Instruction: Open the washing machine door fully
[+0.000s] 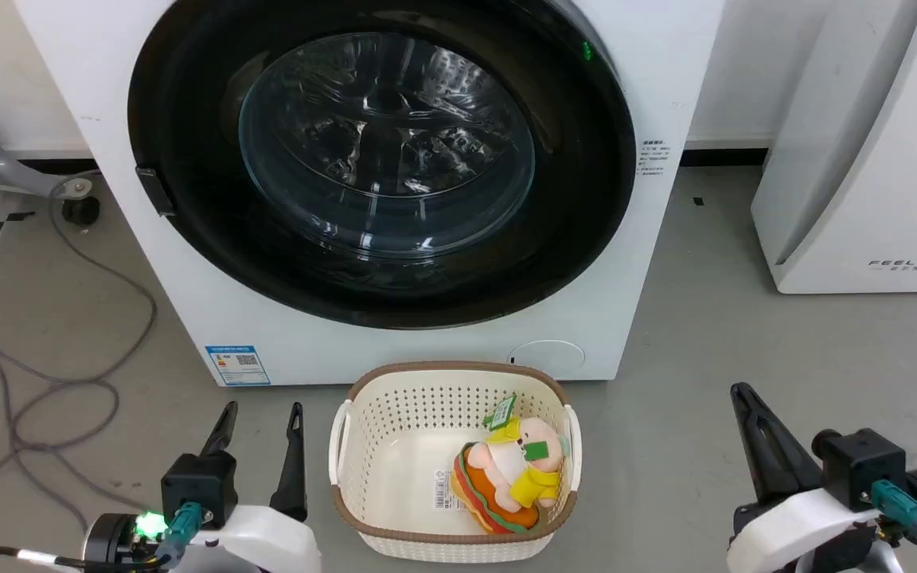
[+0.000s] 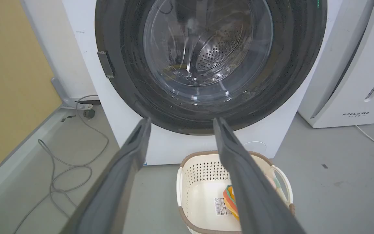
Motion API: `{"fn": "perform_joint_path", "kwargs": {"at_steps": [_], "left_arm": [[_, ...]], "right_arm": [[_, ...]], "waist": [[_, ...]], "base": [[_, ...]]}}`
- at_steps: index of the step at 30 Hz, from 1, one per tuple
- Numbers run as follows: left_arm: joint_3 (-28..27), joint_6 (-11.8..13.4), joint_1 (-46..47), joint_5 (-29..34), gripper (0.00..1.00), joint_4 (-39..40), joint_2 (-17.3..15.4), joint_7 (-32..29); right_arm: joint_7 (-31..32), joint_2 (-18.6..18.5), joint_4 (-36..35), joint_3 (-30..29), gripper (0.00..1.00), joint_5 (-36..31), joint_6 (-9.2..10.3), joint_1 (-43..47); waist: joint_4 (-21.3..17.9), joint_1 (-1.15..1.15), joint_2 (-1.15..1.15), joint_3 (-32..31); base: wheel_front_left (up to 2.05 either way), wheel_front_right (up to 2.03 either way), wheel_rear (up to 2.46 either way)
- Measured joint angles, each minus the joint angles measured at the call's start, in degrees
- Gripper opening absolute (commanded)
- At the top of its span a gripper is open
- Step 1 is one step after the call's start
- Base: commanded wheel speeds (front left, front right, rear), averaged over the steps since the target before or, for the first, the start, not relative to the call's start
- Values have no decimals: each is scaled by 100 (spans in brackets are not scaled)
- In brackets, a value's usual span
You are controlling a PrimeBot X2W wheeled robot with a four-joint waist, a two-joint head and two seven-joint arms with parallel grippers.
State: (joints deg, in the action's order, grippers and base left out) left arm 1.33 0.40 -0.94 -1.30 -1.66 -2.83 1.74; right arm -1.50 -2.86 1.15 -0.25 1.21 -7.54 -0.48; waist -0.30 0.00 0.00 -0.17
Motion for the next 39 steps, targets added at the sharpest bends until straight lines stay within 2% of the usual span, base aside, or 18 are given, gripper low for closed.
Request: {"fn": "perform_joint_path", "kwargs": {"at_steps": [6,14,15,19,30,39], "left_arm": [[32,14,2,-49,100,-38,0,88],[94,25,7,-134,100,-90,0,187],[115,26,11,-142,100,-104,0,224],[135,45,68,-154,100,-130,0,267],[164,49,181,-190,100,-123,0,394],[172,49,411,-223,100,-45,1,504]], "right_arm": [[-73,0,34,-23,0,334,0,0],[-216,-1,131,-57,0,1841,0,-10],[-260,0,162,-62,0,2309,0,-45],[-287,0,227,-89,0,2830,1,-253],[-386,-132,753,-194,0,3723,1,-980],[-410,-476,1675,-137,0,4553,1,-2141]], "waist": [[-5,0,0,-2],[-1,0,0,-12],[2,0,0,-15],[-1,0,0,-7],[-38,0,0,128],[-54,0,0,391]], "base": [[0,0,0],[0,0,0],[0,0,0],[0,0,0],[0,0,0],[0,0,0]]}}
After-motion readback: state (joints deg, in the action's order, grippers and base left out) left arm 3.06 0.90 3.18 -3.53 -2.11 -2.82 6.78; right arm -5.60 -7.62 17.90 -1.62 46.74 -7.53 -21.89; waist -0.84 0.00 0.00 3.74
